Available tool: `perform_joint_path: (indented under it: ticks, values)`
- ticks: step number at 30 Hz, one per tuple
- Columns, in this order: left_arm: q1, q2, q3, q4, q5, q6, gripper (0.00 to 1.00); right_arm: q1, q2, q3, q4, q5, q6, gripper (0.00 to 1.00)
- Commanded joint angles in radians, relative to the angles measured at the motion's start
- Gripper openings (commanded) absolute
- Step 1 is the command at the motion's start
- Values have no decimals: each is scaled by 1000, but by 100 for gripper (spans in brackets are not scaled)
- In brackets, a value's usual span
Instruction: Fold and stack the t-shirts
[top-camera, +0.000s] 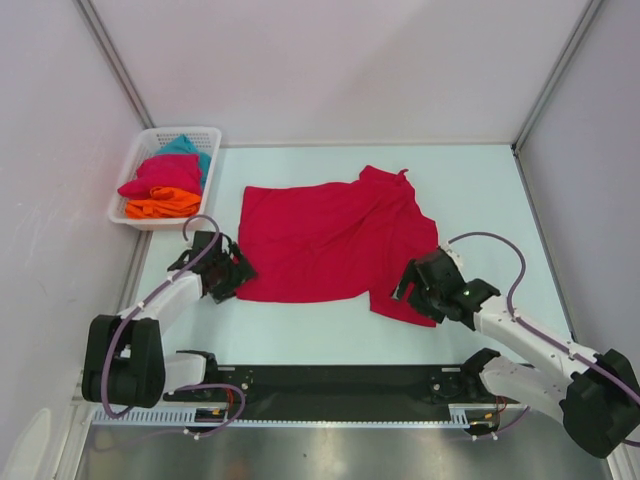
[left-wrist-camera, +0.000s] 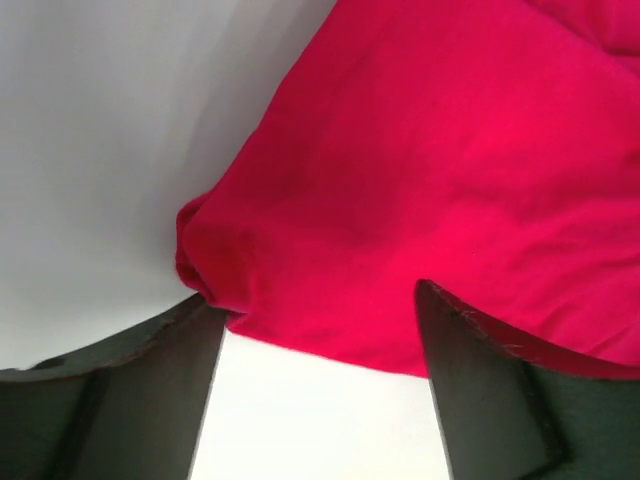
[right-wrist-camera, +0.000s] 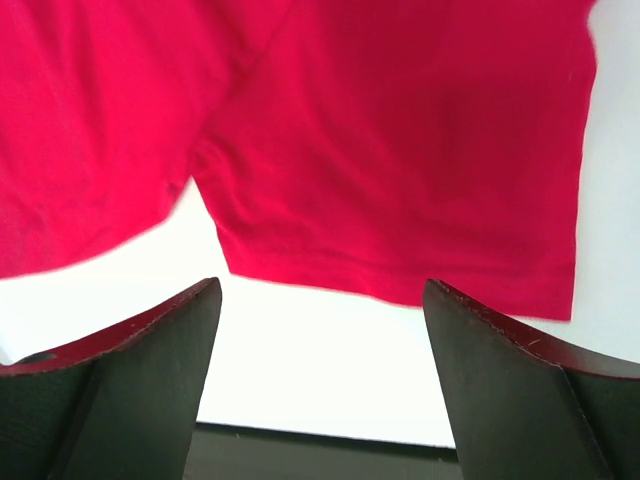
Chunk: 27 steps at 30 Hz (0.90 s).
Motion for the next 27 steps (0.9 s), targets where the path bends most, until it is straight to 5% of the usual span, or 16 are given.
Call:
perform_joint_path:
  ticks: [1,2,4,18,27]
  values:
    - [18,48,-73,71,48,-25,67,50,-42,-3,-64,45,42,87]
    - [23,51,-77,83,60,-27,25,53,-47,-3,-84,49,49,87]
    - [28,63,-76,86,75,-28,0,64,-62,-4,-101,60,55,87]
    - [35,-94,45,-55,109,-27,0,70,-39,0,-121,97,59,87]
    - [175,-168,125,-150,166,49,0,70,4,3,-148,125,58,88]
